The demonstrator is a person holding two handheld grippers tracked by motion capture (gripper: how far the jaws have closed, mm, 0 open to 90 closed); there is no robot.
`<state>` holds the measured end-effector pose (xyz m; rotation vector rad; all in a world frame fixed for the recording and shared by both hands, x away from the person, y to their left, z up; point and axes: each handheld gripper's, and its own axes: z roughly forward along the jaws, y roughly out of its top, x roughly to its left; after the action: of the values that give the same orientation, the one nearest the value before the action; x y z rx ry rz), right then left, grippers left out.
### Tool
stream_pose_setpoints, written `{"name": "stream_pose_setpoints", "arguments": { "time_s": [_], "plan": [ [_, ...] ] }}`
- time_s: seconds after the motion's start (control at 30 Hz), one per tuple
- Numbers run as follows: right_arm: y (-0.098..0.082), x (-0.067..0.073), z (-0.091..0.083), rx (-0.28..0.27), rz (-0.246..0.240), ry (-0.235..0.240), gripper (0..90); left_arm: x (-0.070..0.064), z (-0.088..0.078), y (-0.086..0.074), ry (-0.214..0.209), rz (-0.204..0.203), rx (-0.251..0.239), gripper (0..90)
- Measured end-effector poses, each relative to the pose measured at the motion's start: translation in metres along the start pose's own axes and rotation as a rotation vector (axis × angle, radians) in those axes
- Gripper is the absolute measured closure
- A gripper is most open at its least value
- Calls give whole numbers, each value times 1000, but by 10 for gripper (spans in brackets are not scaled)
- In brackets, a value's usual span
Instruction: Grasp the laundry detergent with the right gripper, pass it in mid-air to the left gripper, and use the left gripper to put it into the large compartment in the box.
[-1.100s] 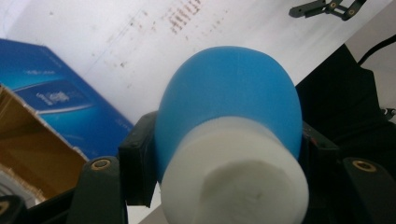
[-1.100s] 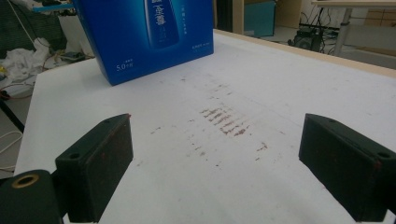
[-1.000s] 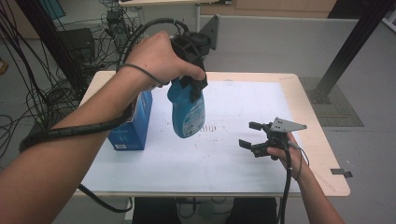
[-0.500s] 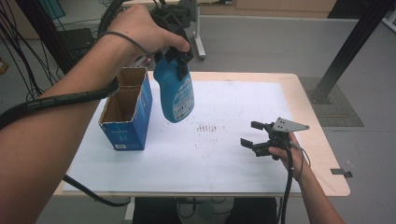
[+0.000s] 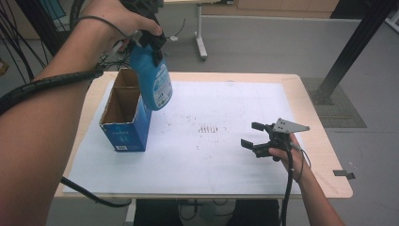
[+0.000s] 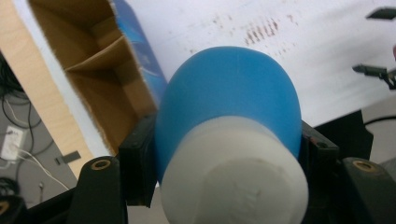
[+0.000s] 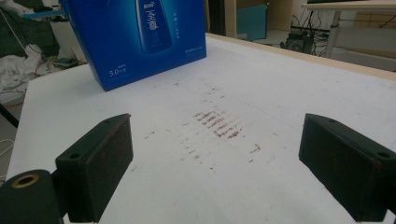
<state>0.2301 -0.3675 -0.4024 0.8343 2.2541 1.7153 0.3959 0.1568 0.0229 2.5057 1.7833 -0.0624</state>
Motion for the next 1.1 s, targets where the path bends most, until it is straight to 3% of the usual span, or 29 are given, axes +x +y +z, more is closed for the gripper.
{"name": "stream_pose_setpoints", "arguments": {
  "time_s": [0.17, 0.47, 0.5, 0.9, 1.1],
  "plan": [
    [-1, 0, 0, -5, 3, -1, 92, 25, -3, -4, 17, -79, 0, 374],
    [-4, -1, 1, -9, 8, -1, 92, 51, -2, -7, 58, -169, 20, 374],
    [-5, 0, 1, -9, 10, -1, 92, 59, -1, -9, 64, -190, 23, 374],
    [-8, 0, 0, -12, 15, -10, 92, 83, 1, -14, 84, -293, 43, 374],
    [-10, 0, -1, -13, 20, -15, 85, 90, 6, -13, 100, -325, 54, 374]
  ]
}}
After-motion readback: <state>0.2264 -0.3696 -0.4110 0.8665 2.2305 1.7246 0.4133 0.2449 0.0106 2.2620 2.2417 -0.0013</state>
